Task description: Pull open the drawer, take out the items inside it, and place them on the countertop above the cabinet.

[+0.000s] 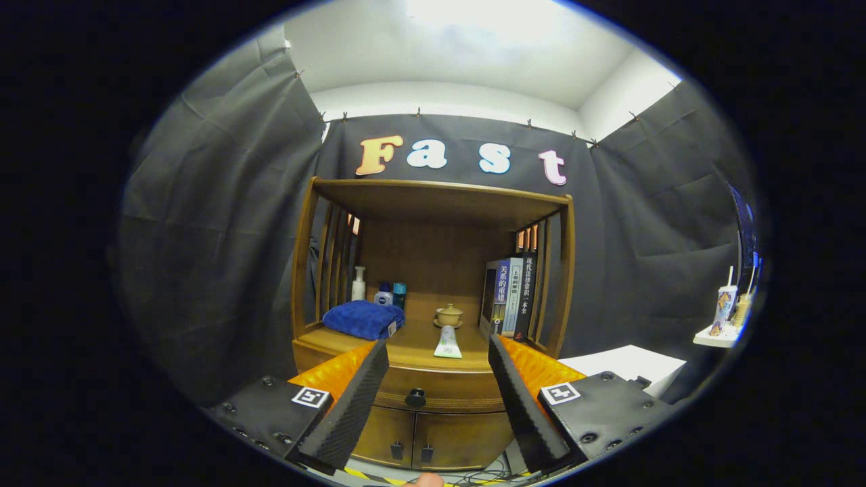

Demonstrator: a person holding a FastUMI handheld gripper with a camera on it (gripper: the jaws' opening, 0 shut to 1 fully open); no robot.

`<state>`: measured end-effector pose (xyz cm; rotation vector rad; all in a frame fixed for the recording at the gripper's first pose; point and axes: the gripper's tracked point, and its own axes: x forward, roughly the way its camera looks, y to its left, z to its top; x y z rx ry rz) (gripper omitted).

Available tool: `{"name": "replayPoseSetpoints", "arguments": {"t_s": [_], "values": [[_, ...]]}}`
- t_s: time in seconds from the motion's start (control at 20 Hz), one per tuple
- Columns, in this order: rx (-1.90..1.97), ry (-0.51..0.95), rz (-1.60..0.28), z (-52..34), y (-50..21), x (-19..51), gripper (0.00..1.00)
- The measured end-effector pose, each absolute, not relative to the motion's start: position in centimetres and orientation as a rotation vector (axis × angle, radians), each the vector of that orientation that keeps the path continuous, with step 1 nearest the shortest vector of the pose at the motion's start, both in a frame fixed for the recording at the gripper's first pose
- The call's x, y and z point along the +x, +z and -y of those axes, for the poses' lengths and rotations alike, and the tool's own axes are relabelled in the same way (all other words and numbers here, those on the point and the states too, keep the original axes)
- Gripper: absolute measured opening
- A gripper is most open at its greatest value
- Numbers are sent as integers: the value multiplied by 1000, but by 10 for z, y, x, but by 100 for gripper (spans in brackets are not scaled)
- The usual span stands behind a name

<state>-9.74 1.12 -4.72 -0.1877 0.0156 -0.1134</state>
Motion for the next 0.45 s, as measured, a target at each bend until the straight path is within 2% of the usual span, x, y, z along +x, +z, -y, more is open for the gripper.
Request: {"name": "replayPoseSetpoints", "arguments": {"t_s": [0.45], "values": [[-231,-137,-30,-10,-45,-103,98]]}}
